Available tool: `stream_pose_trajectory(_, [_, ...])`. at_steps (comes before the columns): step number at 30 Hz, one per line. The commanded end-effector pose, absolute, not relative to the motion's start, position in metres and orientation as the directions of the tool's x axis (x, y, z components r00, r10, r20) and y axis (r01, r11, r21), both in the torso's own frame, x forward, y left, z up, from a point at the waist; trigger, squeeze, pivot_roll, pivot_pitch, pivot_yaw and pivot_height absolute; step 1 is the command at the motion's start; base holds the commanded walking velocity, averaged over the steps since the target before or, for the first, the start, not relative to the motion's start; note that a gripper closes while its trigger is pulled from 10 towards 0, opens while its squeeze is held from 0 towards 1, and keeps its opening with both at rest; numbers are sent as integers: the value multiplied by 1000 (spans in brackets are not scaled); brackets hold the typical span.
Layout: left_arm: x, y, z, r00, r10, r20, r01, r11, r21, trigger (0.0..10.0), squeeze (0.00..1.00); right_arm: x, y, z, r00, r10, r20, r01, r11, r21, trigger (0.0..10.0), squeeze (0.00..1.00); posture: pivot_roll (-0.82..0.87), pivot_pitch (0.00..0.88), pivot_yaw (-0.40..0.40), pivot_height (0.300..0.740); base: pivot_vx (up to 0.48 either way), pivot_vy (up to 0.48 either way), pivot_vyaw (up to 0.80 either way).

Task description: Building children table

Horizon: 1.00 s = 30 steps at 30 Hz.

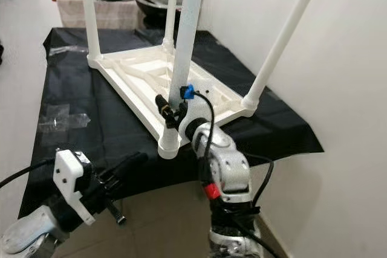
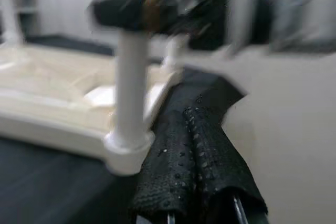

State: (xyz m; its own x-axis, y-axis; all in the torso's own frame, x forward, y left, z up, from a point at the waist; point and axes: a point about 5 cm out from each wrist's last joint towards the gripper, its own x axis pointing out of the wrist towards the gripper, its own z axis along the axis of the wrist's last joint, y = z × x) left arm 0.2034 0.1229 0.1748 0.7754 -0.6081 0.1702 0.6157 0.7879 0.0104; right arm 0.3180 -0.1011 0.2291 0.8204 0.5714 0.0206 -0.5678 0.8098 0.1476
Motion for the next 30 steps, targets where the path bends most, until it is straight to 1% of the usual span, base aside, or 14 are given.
stream_pose_trajectory(1, [208,124,171,798,-584,151,589,808,10,10000,0,310,-104,237,749,657,84,-662,740,120,10000,1000,0,54,-110,740,0,0,0])
stream_pose_trajectory(5, [216,128,161,846,-521,113,526,850,-14,10000,0,298,-126,233,675,734,76,-738,669,93,10000,1000,-24,51,-102,740,0,0,0])
stream_pose_trajectory(7, [216,128,161,846,-521,113,526,850,-14,10000,0,298,-126,233,675,734,76,-738,669,93,10000,1000,-24,51,-102,740,0,0,0])
stream_pose_trajectory(10, [228,139,153,918,-386,87,389,921,-20,10000,0,280,-153,212,640,768,-18,-765,639,88,10000,1000,-53,52,-88,740,0,0,0])
stream_pose_trajectory(12, [230,142,151,930,-359,84,361,932,-18,10000,0,274,-161,203,627,777,-58,-771,630,96,10000,1000,-53,51,-88,740,0,0,0])
stream_pose_trajectory(15, [231,144,148,937,-343,72,345,938,-20,10000,0,270,-168,191,637,764,-104,-758,645,94,10000,1000,-56,51,-85,740,0,0,0])
stream_pose_trajectory(17, [231,147,147,939,-335,82,338,941,-13,10000,0,273,-181,171,721,672,-171,-675,736,51,10000,1000,-64,50,-81,740,0,0,0])
stream_pose_trajectory(18, [231,147,147,939,-335,82,338,941,-13,10000,0,273,-181,171,721,672,-171,-675,736,51,10000,1000,-64,50,-81,740,0,0,0])
stream_pose_trajectory(19, [231,148,145,942,-329,73,331,943,-19,10000,0,278,-184,162,784,598,-164,-599,799,53,10000,0,-67,46,-80,740,0,0,0])
stream_pose_trajectory(21, [227,150,140,950,-308,47,310,949,-50,10000,0,279,-175,144,862,481,-160,-475,877,77,10000,0,-66,46,-76,740,0,0,0])
stream_pose_trajectory(23, [227,150,140,950,-308,47,310,949,-50,10000,0,279,-175,144,862,481,-160,-475,877,77,10000,0,-66,46,-76,740,0,0,0])
stream_pose_trajectory(25, [224,150,138,954,-299,37,301,951,-73,10000,0,276,-166,137,875,458,-158,-449,889,92,10000,0,-63,46,-79,740,0,-472,0])
stream_pose_trajectory(27, [221,145,135,952,-305,27,306,947,-95,10000,0,267,-146,129,858,487,-165,-482,873,70,10000,0,-58,46,-77,740,0,-472,0])
stream_pose_trajectory(30, [221,144,135,952,-306,26,307,946,-98,10000,0,267,-144,129,853,496,-161,-491,868,70,10000,0,-65,45,-72,740,0,-472,0])
